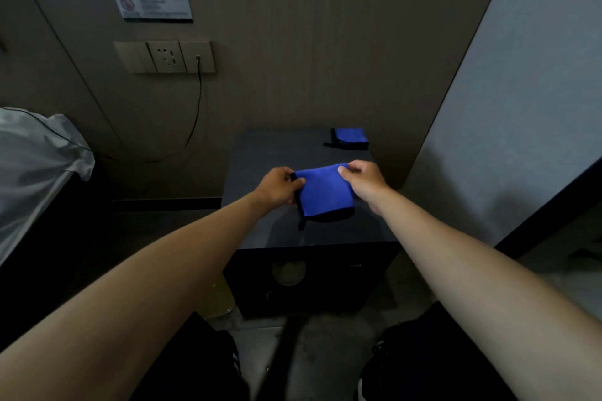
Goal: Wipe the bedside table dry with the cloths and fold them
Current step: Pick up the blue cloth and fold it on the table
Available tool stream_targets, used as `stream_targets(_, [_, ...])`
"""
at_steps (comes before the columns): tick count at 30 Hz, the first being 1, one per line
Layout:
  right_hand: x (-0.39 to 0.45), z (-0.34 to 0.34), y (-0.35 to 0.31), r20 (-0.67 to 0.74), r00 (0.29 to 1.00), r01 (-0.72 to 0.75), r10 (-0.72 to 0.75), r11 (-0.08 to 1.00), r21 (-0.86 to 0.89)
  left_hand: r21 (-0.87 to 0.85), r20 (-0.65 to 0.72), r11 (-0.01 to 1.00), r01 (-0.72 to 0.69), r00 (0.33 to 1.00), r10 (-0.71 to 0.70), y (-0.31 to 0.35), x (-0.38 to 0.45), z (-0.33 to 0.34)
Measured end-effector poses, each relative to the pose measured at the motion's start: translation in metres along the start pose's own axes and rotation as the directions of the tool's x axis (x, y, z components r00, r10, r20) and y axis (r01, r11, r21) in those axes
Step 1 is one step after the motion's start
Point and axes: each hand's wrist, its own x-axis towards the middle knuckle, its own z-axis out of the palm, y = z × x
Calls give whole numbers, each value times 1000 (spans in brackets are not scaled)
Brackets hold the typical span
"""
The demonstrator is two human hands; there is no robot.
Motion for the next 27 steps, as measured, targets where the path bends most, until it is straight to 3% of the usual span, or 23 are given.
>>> stream_targets(4, [17, -6, 13, -11, 992, -120, 124, 977, 179, -236, 89, 965, 115, 991, -96, -3, 11, 16])
stream_targets(7, [38, -15, 28, -40, 993, -101, 112, 971, 219, -297, 147, 946, 127, 985, -86, -9, 21, 26])
stream_targets(10, [60, -19, 43, -61, 995, -61, 73, 983, 173, -245, 86, 962, 121, 991, -103, -13, 42, 40])
stream_targets(16, [113, -14, 73, -204, 979, -1, 20, 996, 94, -68, -177, 993, 94, 979, -104, -26, 102, 74])
stream_targets(20, [148, -13, 86, -300, 951, 30, -78, 987, -161, 47, -195, 999, 4, 981, 5, -22, 136, 95])
stream_targets(27, [201, -2, 106, -350, 931, -1, -107, 956, -294, 301, -214, 940, -162, 949, 232, -27, 186, 112])
